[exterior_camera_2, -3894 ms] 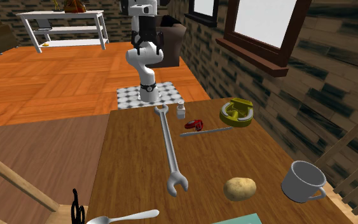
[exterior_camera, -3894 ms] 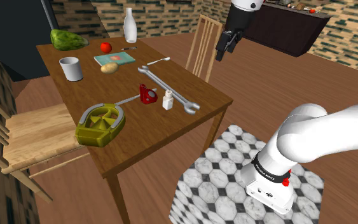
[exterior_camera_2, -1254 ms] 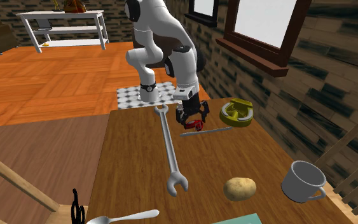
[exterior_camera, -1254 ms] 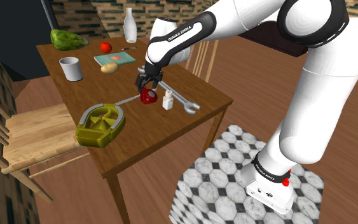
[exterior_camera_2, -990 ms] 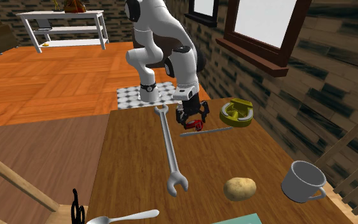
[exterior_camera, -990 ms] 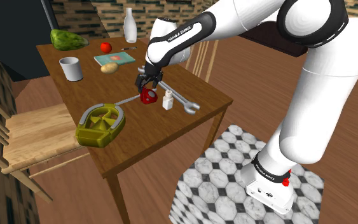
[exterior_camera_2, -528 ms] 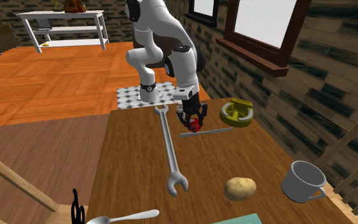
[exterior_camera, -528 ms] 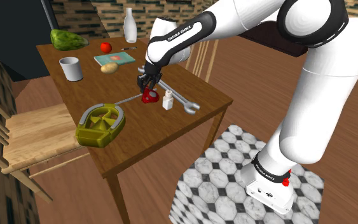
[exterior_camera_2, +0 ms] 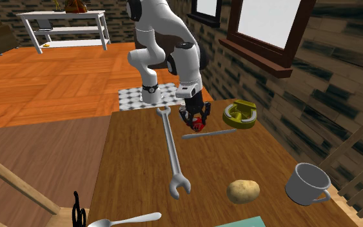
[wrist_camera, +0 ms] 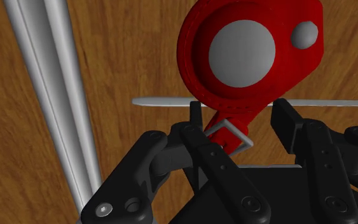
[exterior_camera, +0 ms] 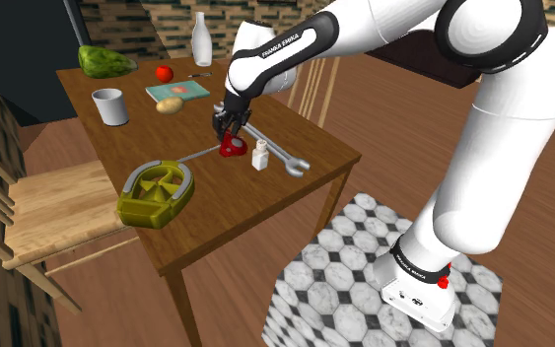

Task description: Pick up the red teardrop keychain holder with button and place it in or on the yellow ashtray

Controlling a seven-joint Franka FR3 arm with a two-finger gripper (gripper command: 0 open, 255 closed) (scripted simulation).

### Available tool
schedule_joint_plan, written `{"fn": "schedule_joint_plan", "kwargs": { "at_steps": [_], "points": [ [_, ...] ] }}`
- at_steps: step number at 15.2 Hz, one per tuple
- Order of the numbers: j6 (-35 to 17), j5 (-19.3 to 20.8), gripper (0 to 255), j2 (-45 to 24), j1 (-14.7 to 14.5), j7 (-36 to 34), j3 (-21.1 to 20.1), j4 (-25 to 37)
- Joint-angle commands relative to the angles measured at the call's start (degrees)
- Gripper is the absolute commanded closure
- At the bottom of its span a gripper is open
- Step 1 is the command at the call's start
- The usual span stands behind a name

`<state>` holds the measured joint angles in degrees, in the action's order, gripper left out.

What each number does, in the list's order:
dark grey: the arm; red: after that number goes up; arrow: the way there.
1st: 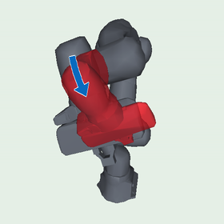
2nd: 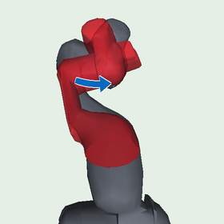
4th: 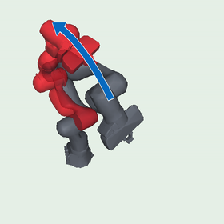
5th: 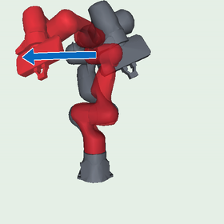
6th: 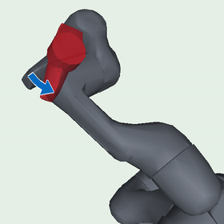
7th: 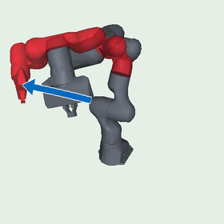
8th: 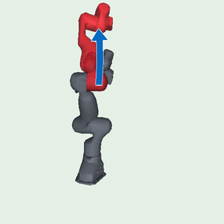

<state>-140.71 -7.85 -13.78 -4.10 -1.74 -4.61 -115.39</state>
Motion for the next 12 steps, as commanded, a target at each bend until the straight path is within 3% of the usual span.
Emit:
{"fn": "schedule_joint_plan", "kwargs": {
  "at_steps": [1, 12],
  "points": [
    [1.37, 0.07, 255, 0.88, 0.04, -0.13, 0.04, 0.46],
    [8.98, 0.60, 255, 4.70, 0.11, -1.10, 0.19, 4.29]
  ]
}}
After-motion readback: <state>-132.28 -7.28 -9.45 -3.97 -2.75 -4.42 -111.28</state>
